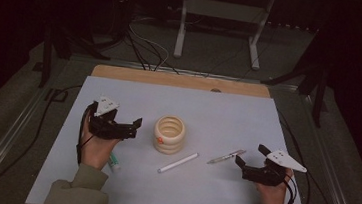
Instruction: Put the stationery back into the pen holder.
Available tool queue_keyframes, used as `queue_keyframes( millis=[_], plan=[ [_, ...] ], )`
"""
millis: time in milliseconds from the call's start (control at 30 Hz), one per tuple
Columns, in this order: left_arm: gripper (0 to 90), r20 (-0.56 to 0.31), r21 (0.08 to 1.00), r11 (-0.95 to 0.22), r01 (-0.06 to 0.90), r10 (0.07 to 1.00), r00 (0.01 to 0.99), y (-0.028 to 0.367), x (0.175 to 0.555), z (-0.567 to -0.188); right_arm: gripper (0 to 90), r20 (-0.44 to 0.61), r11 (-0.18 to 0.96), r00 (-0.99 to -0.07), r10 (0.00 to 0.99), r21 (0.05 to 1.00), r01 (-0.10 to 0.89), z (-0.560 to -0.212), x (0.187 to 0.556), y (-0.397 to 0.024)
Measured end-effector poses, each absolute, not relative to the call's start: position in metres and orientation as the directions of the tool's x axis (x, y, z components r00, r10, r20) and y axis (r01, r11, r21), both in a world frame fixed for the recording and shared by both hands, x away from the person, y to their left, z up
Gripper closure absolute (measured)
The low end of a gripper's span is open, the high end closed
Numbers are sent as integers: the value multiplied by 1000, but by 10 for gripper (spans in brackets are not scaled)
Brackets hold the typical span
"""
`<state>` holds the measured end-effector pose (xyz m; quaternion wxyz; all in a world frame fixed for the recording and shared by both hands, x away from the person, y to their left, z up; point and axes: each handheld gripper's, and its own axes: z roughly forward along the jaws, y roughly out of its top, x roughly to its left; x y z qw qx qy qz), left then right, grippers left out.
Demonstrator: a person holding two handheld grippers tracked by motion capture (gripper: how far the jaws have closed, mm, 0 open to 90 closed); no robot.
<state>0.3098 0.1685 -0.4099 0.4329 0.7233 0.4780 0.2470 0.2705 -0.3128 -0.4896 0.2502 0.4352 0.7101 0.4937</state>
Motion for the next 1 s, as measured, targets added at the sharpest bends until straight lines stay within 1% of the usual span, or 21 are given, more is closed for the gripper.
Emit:
queue_keyframes(
  millis=[233,667,1000],
  plan=[
    [2,-55,835,-172,523,919,389,180,304,-420,3,73,134,-496,865,920,369,-490,270,-313],
    [2,-78,789,-155,595,934,347,192,295,-445,3,73,133,-496,865,921,367,-489,270,-314],
    [2,-60,771,-168,614,941,332,195,289,-451,3,69,137,-495,866,920,368,-490,269,-313]
  ],
)
